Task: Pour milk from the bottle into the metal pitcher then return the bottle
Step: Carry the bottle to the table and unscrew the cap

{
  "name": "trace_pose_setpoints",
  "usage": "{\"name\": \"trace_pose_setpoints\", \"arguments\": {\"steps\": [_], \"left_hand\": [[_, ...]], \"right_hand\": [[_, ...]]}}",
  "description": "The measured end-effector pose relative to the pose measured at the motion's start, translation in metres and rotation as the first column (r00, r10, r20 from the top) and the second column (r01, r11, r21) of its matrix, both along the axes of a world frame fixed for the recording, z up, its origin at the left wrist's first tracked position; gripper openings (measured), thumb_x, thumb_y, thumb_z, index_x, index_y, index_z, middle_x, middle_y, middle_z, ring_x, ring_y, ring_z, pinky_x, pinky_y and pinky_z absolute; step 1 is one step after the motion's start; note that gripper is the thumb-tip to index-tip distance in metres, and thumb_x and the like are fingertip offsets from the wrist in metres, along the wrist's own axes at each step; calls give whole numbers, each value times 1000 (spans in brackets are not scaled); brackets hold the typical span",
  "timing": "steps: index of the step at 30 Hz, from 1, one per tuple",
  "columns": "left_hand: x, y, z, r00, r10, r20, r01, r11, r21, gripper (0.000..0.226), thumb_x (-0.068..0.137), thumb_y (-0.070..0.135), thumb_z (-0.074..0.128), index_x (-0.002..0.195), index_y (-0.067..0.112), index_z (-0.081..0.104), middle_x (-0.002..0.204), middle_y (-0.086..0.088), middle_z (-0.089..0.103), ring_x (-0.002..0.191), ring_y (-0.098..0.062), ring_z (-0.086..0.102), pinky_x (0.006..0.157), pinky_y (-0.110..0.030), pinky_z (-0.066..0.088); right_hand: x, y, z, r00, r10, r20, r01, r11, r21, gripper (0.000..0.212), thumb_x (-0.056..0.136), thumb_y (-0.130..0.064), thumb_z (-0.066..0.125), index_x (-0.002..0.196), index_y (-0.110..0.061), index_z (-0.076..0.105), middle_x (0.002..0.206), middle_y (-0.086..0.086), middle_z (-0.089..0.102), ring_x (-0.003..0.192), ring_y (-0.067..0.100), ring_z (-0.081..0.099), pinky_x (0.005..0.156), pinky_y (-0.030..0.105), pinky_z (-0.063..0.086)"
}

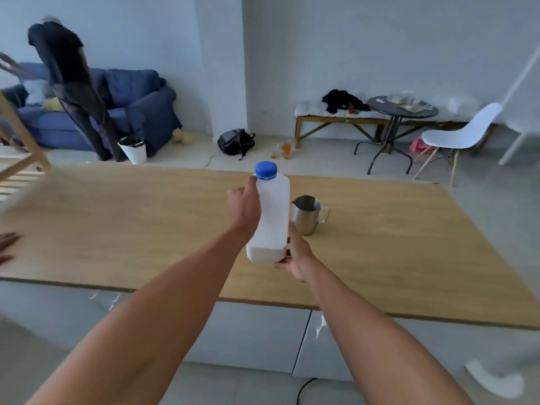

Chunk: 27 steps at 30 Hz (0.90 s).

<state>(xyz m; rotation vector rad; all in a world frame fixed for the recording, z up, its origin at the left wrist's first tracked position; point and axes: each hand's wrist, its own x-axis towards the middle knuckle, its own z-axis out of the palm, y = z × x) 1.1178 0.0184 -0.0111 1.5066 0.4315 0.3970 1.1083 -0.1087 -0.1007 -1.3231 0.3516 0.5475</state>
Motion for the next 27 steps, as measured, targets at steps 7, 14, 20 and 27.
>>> {"name": "trace_pose_setpoints", "arguments": {"steps": [7,14,20,27], "left_hand": [[33,-3,-23,1000,-14,-28,15,999,35,50,88,48,54,64,17,22,71,-11,26,64,-22,22,57,-36,20],[56,-4,-51,996,-4,-91,4,1000,-1,53,95,42,57,64,19,21,64,-3,23,60,-19,22,54,-32,20],[65,-6,-67,996,-14,-93,8,998,-64,53,97,39,57,64,21,21,59,2,23,62,-20,24,57,-34,23],[66,0,-75,993,-81,-83,77,995,-59,51,96,41,51,58,22,24,53,6,29,57,-18,29,59,-35,27]], "right_hand": [[22,2,-2,999,-38,30,41,994,-98,52,98,-65,44,123,-25,64,118,-1,71,106,19,66,103,42,51],[46,2,-16,1000,-4,16,7,986,-169,56,94,-68,42,132,-31,63,127,-9,69,116,15,63,99,40,48],[62,0,-29,1000,-24,-15,21,986,-168,53,96,-69,42,134,-37,60,129,-15,65,115,10,59,95,39,48],[64,2,-25,986,-83,147,128,937,-325,48,96,-64,40,100,-27,69,101,-5,73,96,15,66,90,42,53]]}}
